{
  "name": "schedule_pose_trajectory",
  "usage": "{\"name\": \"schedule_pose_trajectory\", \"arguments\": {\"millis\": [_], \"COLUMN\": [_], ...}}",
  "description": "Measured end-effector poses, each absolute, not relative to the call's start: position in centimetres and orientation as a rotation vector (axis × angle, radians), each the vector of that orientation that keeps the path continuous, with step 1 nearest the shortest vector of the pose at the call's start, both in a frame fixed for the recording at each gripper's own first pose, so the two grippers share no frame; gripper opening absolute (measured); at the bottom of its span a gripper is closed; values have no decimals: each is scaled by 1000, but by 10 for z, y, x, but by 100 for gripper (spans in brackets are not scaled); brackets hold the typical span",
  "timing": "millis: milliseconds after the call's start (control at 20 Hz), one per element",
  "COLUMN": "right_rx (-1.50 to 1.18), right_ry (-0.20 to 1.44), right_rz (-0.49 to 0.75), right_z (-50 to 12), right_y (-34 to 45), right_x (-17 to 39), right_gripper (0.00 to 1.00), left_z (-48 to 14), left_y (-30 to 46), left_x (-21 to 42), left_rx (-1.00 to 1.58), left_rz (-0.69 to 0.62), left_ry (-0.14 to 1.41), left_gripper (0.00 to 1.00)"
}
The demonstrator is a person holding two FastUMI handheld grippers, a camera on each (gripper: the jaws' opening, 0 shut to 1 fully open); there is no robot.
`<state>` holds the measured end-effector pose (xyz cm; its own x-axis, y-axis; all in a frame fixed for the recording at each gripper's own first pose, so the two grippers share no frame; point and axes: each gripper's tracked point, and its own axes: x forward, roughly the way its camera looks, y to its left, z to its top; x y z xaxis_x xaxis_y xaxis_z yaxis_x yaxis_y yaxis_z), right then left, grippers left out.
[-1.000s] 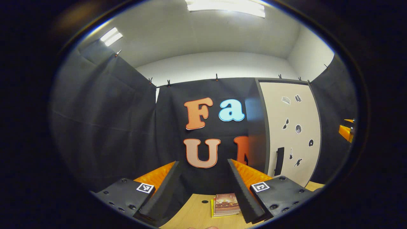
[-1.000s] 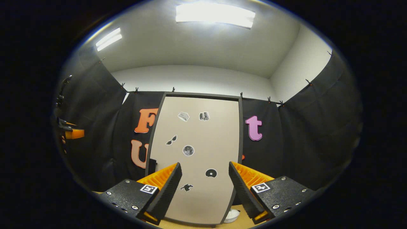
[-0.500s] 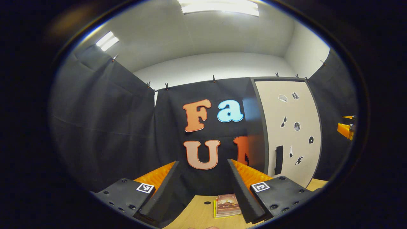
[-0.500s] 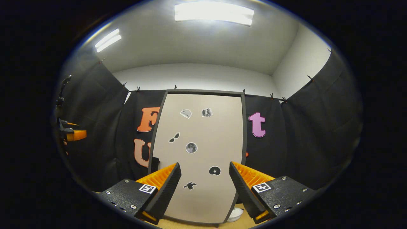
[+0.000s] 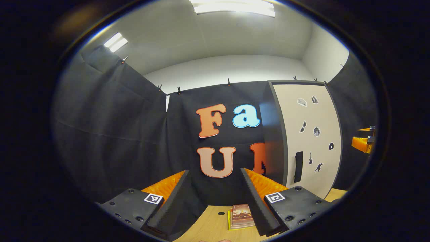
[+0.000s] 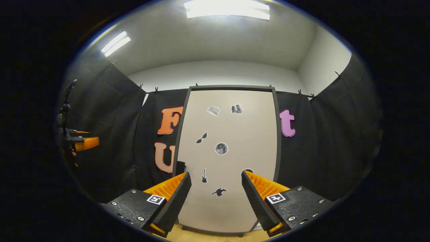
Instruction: Open the cabinet door with the right hand, grasp the bottle in the cabinet with the left hand and place it on the coaster, then close the cabinet door with the right hand.
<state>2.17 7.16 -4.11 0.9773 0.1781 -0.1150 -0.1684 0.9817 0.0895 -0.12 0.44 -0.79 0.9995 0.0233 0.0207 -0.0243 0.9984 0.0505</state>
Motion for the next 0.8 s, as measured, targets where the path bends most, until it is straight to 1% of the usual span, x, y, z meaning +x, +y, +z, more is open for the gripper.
{"name": "schedule_pose_trajectory", "arguments": {"millis": [150,200,250,300,350,400,500,700,800], "right_rx": [87,85,80,77,75,77,76,80,70], "right_ry": [175,193,210,232,259,291,350,430,458], "right_rz": [211,226,238,250,263,282,304,286,245], "right_z": [-60,-67,-74,-82,-91,-101,-121,-154,-168], "right_y": [103,116,129,143,158,174,202,231,234], "right_x": [34,40,46,54,61,69,87,121,135], "right_gripper": [93,93,93,93,92,92,90,84,81], "left_z": [-15,-17,-18,-22,-24,-27,-36,-50,-56], "left_y": [21,25,30,35,39,43,50,77,92], "left_x": [-7,-7,-7,-7,-8,-9,-10,-14,-17], "left_rx": [48,50,48,46,42,37,35,41,45], "left_rz": [43,47,55,60,63,66,71,108,130], "left_ry": [-15,-13,-12,-9,-7,-4,13,41,50], "left_gripper": [93,95,95,93,93,95,95,95,95]}}
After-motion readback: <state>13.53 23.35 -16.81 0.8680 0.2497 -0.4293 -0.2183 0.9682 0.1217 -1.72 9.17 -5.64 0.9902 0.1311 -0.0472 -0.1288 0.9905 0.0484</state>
